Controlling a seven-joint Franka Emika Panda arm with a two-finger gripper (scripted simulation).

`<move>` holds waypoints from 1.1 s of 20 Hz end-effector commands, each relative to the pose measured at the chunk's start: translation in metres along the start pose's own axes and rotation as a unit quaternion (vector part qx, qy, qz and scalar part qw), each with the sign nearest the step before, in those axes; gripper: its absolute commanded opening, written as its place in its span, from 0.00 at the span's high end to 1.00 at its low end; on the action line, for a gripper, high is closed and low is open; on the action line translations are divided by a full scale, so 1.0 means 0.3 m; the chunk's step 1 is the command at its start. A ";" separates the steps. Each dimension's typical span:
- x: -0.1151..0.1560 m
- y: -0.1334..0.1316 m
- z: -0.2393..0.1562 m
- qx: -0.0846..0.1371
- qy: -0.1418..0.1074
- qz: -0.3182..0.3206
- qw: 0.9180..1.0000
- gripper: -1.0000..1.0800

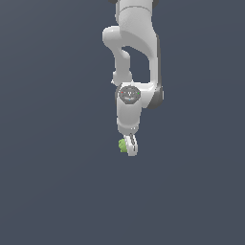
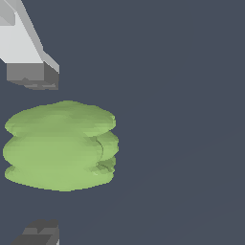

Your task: Pick up the object and move it to a goal position.

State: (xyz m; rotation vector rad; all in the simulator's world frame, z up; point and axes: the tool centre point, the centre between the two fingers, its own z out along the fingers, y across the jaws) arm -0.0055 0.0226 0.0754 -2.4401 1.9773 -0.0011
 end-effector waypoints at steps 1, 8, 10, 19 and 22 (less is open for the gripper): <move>-0.001 0.003 0.045 -0.001 0.000 0.000 1.000 0.04; -0.001 0.001 0.113 -0.001 0.000 0.001 1.000 0.04; -0.001 0.000 0.114 -0.001 0.000 0.001 1.000 1.00; -0.001 0.000 0.114 -0.001 0.000 0.001 1.000 1.00; -0.001 -0.010 0.094 0.004 0.000 0.001 1.000 1.00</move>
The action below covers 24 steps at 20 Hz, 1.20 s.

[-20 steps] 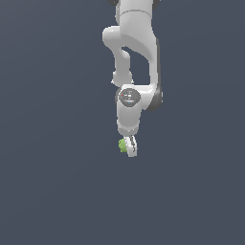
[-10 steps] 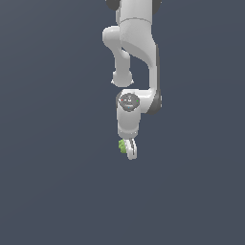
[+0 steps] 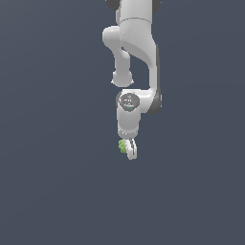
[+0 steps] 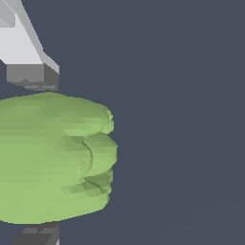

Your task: Pick up the object and move it to a goal position.

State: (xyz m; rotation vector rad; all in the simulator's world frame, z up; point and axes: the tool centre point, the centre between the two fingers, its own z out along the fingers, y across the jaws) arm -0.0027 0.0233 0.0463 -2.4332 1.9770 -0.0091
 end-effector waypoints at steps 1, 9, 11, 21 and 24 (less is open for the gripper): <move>-0.002 0.000 -0.008 0.000 0.000 0.000 1.000 1.00; -0.034 0.006 -0.113 -0.001 0.000 0.000 1.000 1.00; -0.048 0.009 -0.160 -0.001 0.000 0.000 1.000 1.00; -0.141 0.020 -0.475 -0.003 0.000 0.001 1.000 1.00; -0.165 0.020 -0.555 -0.004 0.000 0.001 1.000 1.00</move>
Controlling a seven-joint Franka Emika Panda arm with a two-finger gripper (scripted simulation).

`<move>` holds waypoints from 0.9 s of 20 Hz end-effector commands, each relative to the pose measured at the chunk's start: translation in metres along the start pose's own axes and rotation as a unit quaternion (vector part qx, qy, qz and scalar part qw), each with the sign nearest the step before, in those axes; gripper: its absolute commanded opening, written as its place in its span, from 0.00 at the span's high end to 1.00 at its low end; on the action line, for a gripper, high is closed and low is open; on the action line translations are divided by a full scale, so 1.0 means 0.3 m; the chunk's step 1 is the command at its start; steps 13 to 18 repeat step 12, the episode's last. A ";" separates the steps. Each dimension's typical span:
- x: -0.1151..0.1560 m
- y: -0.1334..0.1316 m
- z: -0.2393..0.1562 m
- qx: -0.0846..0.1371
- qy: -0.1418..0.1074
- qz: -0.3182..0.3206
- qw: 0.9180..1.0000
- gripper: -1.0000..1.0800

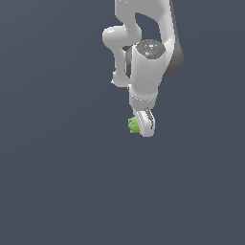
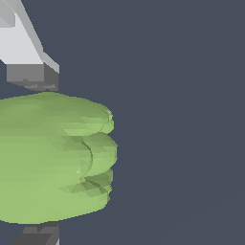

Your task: Pick up the object and move it to a goal position.

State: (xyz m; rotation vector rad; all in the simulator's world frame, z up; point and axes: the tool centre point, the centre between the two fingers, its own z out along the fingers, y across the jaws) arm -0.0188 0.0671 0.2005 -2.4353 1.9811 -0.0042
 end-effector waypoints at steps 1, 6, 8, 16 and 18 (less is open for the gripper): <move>-0.018 0.003 -0.064 -0.001 0.000 0.000 1.000 1.00; -0.043 0.002 -0.146 -0.001 0.000 0.000 1.000 1.00; -0.049 0.000 -0.164 -0.002 0.000 0.000 1.000 1.00; -0.054 -0.003 -0.176 -0.002 0.000 0.000 1.000 1.00; -0.054 -0.003 -0.176 -0.002 0.000 0.000 1.000 1.00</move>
